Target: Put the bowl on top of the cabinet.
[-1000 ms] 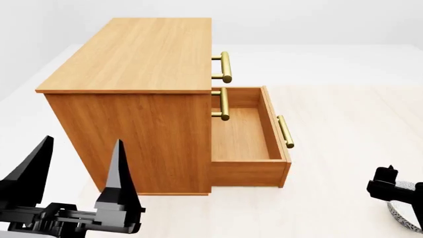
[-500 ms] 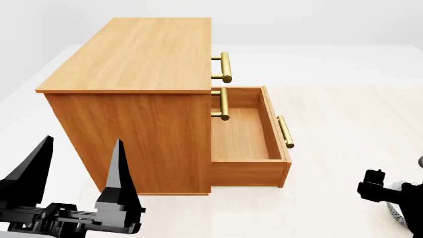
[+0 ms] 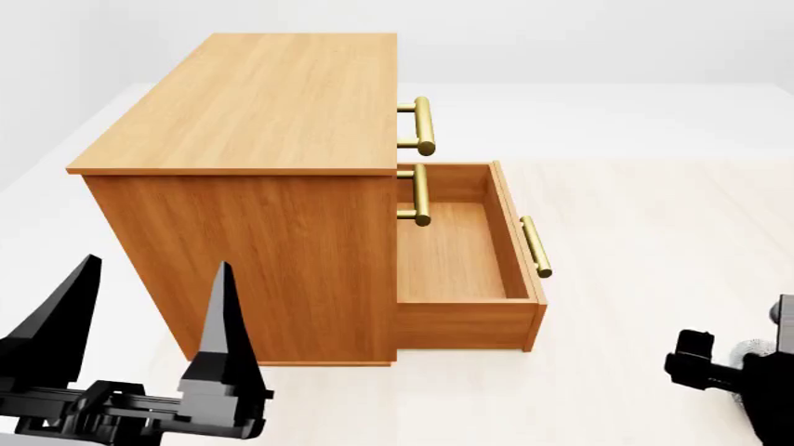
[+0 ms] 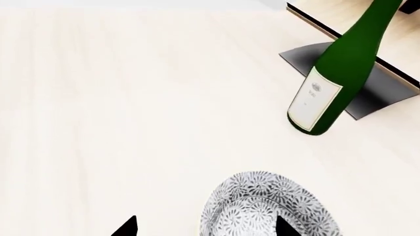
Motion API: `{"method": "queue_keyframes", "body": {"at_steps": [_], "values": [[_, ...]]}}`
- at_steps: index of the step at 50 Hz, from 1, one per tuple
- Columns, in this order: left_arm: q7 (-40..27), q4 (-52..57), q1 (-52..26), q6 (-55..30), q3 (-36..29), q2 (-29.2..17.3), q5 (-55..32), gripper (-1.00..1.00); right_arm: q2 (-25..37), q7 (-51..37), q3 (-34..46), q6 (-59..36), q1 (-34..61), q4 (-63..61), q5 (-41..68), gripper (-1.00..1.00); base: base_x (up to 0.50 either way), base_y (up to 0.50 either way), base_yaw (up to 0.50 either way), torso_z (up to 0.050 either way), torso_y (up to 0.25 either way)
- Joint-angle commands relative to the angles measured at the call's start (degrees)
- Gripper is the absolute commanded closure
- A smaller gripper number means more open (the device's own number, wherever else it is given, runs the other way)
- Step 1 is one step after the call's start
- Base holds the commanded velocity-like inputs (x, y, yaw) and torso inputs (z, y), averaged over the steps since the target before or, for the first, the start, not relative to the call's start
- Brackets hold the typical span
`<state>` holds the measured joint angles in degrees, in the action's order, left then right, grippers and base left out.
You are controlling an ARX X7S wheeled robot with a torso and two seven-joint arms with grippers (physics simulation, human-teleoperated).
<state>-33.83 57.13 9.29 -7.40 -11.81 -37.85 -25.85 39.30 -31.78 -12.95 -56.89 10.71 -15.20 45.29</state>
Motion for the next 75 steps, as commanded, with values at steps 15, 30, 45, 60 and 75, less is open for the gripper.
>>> {"method": "queue_keyframes", "body": {"at_steps": [15, 30, 45, 60, 75], "values": [[-0.5, -0.2, -0.3, 0.5, -1.2, -0.8, 0.8, -1.0, -0.8, 0.9, 3.4, 1.5, 0.6, 3.5, -2.1, -1.0, 0.0, 0.0, 0.0, 0.0, 0.0], [-0.8, -0.3, -0.1, 1.1, -1.7, -1.1, 1.1, -1.0, -1.3, 1.0, 5.0, 2.1, 1.4, 5.5, -3.2, -1.0, 0.0, 0.0, 0.0, 0.0, 0.0], [-1.2, -0.4, -0.6, 1.2, -2.0, -1.5, 0.6, -1.0, -1.5, 0.9, 5.5, 2.5, 1.4, 7.0, -3.9, -1.0, 0.0, 0.0, 0.0, 0.0, 0.0], [-1.5, -0.6, -0.9, 1.3, -2.5, -1.7, 0.8, -1.0, -1.9, 1.6, 6.7, 4.0, 1.5, 10.0, -5.2, -1.0, 0.0, 0.0, 0.0, 0.0, 0.0], [-2.0, -0.4, -0.9, 1.4, -2.8, -2.2, 0.7, -1.0, -2.3, 1.9, 8.0, 5.0, 2.1, 12.5, -6.5, -1.0, 0.0, 0.0, 0.0, 0.0, 0.0]]}}
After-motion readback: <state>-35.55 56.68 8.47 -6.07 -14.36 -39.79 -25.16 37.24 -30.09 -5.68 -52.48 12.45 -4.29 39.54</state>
